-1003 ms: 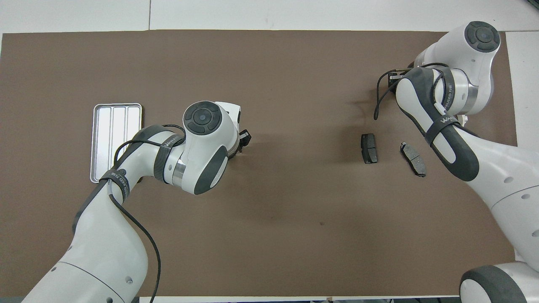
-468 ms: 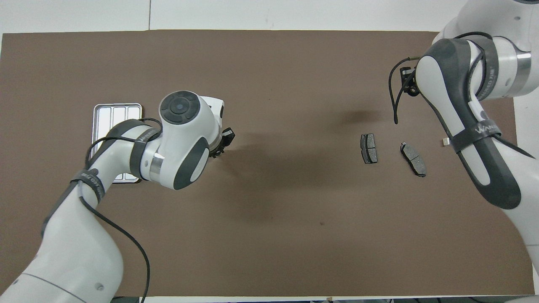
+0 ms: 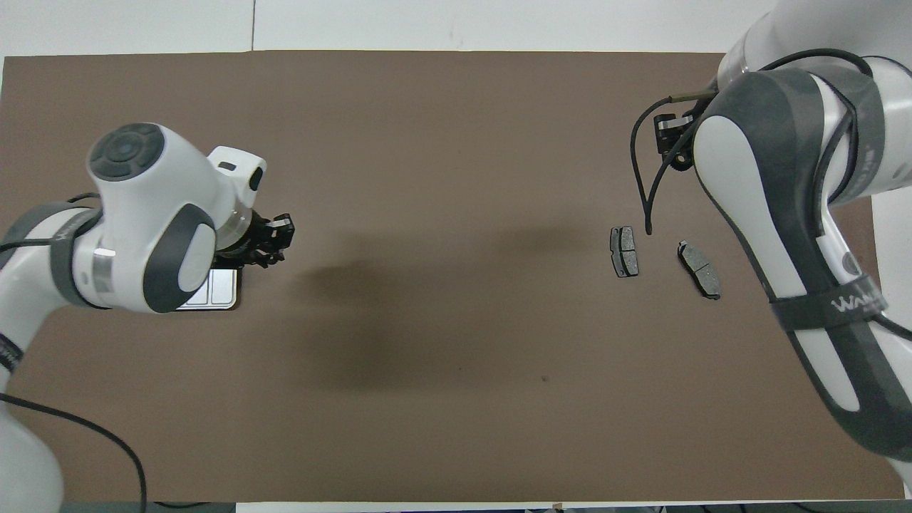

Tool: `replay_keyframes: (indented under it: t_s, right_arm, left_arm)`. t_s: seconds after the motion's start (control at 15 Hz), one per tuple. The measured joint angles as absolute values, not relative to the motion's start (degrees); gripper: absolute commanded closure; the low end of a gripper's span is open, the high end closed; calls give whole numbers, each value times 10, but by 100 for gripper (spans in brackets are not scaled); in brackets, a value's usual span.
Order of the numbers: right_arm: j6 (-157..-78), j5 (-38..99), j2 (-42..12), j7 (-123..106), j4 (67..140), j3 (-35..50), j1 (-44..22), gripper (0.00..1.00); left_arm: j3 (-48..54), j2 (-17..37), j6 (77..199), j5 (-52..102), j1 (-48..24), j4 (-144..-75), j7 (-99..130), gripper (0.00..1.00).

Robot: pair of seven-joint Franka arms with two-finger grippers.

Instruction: Pick bearing gear from pile to tray

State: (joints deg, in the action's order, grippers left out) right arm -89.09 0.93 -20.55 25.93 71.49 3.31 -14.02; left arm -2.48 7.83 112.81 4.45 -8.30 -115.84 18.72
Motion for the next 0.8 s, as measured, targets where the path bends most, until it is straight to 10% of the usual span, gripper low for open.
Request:
replay_keyframes:
  t_s: [0.8]
  right_arm:
    - [-1070, 6, -289, 710, 745, 40, -374, 100]
  left_arm:
    - [-23, 68, 1160, 45, -8, -1211, 61, 100]
